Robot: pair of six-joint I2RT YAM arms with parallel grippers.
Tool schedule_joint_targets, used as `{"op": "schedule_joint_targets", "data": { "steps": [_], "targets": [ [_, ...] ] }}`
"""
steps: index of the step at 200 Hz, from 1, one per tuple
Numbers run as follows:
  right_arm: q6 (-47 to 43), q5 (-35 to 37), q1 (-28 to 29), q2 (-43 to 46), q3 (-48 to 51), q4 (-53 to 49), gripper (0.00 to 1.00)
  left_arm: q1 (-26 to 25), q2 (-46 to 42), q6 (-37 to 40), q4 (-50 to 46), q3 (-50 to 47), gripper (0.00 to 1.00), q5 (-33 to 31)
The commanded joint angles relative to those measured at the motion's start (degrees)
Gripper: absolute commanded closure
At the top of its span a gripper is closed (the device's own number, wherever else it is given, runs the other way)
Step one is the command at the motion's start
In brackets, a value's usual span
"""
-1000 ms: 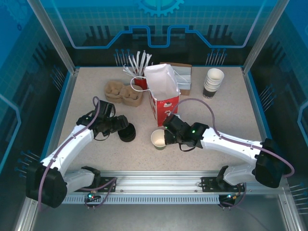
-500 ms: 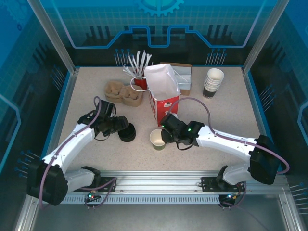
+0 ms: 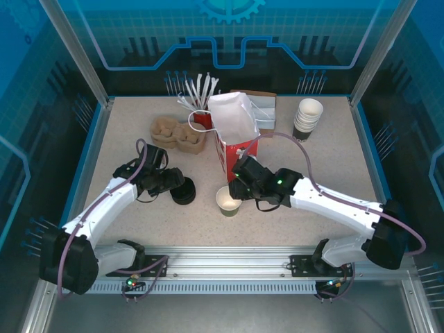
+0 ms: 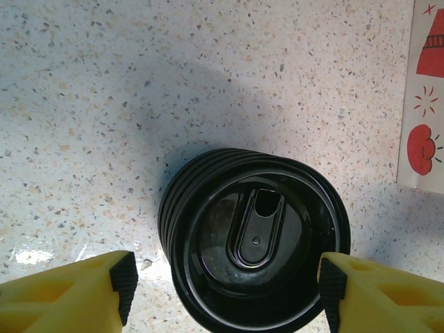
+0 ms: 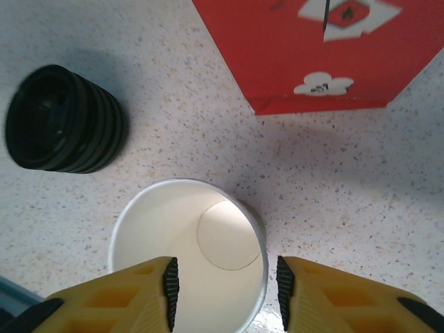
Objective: Pack the takeout coffee
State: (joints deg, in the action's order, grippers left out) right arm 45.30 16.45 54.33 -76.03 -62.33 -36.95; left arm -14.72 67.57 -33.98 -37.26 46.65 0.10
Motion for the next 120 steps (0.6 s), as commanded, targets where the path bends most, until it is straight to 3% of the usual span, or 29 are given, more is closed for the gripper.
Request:
{"op": "schedule_joint_targets", "data": {
  "steps": [1,46,120],
  "targets": [
    [-1.44,1.53,-0.58,3.6,-2.87,-4.11,0.55,0.28,0.65,1.46,-1.92,1.07,0.32,-1.87],
    [-1.67,1.66,-1.91,8.92,-2.2,-6.16,0.55,-0.44,2.0,2.16,-1.68,0.89,0.45,-2.37],
    [-0.4,1.31,-5.08,15.7,3.46,-7.61,0.53,-1.88,6.49,1.68,-0.79,1.68,0.54,-2.96]
  ]
}}
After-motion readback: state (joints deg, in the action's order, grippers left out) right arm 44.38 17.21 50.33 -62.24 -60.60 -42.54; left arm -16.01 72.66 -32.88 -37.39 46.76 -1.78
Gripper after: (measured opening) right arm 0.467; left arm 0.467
